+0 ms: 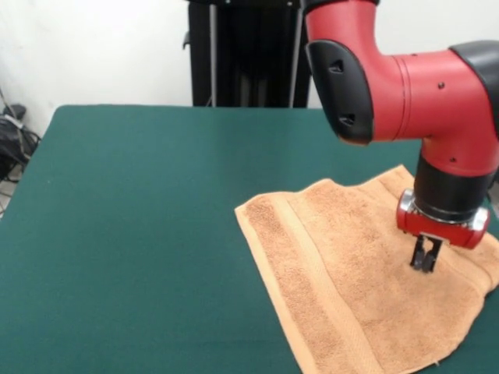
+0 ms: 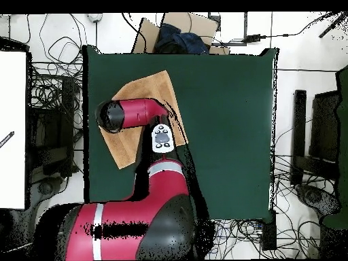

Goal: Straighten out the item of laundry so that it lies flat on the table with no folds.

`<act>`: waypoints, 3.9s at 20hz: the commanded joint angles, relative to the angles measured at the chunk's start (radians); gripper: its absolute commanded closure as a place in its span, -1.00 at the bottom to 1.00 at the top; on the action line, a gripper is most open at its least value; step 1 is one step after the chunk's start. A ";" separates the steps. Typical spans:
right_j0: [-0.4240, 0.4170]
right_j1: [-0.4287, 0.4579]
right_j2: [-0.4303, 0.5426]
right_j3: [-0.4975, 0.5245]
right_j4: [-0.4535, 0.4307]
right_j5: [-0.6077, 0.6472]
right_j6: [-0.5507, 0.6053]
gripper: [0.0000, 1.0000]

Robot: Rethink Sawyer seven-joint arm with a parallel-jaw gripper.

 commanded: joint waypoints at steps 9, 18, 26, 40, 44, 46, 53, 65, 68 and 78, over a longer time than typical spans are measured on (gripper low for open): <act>0.063 0.042 0.052 0.000 0.052 -0.019 0.128 1.00; 0.044 0.047 0.052 0.000 0.046 -0.026 0.100 1.00; 0.033 0.038 0.053 -0.005 0.047 -0.019 0.086 1.00; -0.031 -0.179 0.061 0.178 0.065 0.084 0.043 1.00; -0.039 -0.215 0.056 0.195 0.064 0.109 0.030 1.00; -0.046 -0.226 0.052 0.205 0.059 0.112 0.022 1.00; -0.082 -0.198 0.044 0.233 0.004 0.056 -0.029 1.00; -0.117 -0.127 0.043 0.221 -0.103 -0.012 -0.097 1.00; -0.114 -0.119 0.040 0.226 -0.129 -0.040 -0.082 1.00; -0.150 -0.095 0.050 0.250 -0.197 -0.107 -0.065 1.00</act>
